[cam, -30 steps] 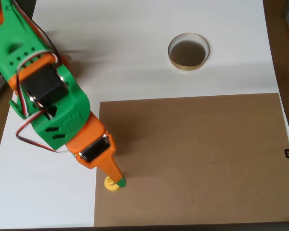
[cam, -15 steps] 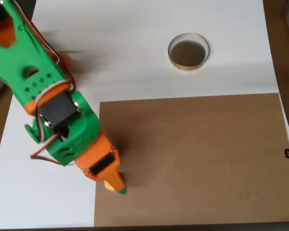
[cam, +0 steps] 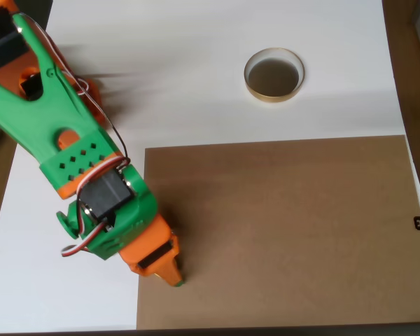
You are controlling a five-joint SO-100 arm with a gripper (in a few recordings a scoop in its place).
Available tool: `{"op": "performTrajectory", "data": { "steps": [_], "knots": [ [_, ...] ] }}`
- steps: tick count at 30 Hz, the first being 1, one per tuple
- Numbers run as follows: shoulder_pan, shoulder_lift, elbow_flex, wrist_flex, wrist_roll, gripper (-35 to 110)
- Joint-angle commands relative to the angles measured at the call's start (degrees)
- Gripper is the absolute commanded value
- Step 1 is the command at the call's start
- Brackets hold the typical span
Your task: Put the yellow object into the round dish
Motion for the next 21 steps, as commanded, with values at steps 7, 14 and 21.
{"op": "performTrajectory", "data": {
  "steps": [7,14,21],
  "knots": [
    [1.49,0.53,-4.92,0.18,-0.26,15],
    [1.14,-0.18,-5.89,0.26,-0.35,2],
    [1.05,-0.18,-6.94,0.62,-0.53,0]
  ]
}}
